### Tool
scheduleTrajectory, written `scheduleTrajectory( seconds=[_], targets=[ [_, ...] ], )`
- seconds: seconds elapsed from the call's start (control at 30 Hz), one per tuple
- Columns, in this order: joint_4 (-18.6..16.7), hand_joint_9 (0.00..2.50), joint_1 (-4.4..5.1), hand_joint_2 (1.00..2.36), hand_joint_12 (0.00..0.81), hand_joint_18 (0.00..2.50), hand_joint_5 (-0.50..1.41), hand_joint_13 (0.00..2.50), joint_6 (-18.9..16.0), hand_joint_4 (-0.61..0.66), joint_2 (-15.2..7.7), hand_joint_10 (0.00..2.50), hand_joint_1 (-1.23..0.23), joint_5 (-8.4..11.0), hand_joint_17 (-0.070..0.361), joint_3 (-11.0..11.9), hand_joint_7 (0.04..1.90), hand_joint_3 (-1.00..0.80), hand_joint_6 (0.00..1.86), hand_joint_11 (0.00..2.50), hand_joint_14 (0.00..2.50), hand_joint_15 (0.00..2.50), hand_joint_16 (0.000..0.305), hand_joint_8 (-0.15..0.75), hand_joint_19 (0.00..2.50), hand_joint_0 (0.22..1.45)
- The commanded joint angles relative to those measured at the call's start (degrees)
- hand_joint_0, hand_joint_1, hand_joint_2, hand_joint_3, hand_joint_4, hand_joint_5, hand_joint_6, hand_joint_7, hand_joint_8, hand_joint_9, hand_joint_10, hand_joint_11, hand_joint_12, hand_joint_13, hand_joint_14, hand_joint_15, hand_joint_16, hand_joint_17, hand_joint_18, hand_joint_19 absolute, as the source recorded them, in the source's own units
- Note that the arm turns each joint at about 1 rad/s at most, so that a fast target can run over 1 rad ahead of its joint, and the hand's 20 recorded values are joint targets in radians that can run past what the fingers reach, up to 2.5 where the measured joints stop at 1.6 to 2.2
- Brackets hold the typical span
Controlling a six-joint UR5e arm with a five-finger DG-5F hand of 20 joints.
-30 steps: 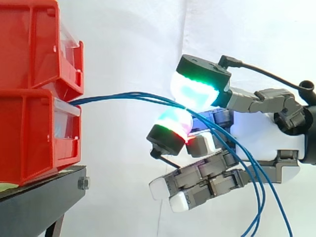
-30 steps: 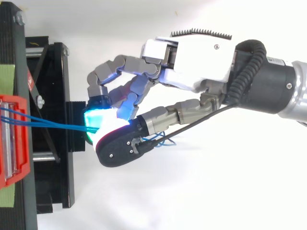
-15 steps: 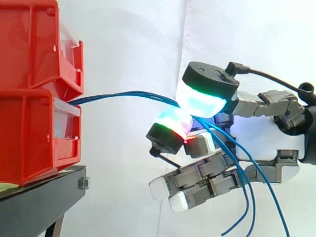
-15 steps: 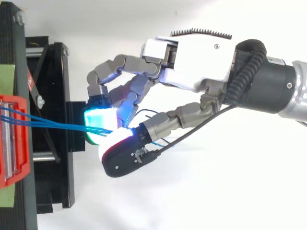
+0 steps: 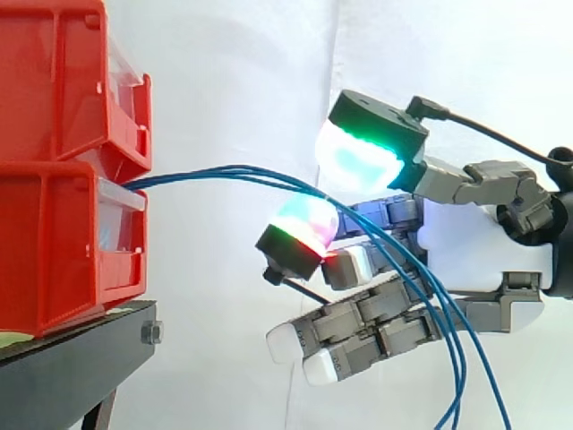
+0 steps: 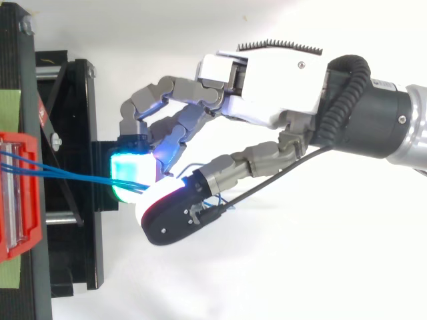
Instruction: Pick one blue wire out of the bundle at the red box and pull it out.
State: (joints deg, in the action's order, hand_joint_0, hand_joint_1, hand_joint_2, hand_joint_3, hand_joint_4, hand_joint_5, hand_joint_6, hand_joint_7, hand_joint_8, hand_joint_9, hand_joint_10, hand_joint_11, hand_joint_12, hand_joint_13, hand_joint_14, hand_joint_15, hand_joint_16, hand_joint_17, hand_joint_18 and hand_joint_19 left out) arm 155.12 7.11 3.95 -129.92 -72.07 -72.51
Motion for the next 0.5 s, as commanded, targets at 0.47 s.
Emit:
scheduleTrajectory(
  seconds=[0.47],
  targets=[
    [0.0,1.09,0.01,1.02,0.391,0.54,-0.14,0.67,0.0,0.12,0.0,0.03,-0.86,0.00,0.135,0.0,1.24,-0.18,0.88,0.87,0.02,0.40,0.060,0.282,0.37,0.61]
  ],
)
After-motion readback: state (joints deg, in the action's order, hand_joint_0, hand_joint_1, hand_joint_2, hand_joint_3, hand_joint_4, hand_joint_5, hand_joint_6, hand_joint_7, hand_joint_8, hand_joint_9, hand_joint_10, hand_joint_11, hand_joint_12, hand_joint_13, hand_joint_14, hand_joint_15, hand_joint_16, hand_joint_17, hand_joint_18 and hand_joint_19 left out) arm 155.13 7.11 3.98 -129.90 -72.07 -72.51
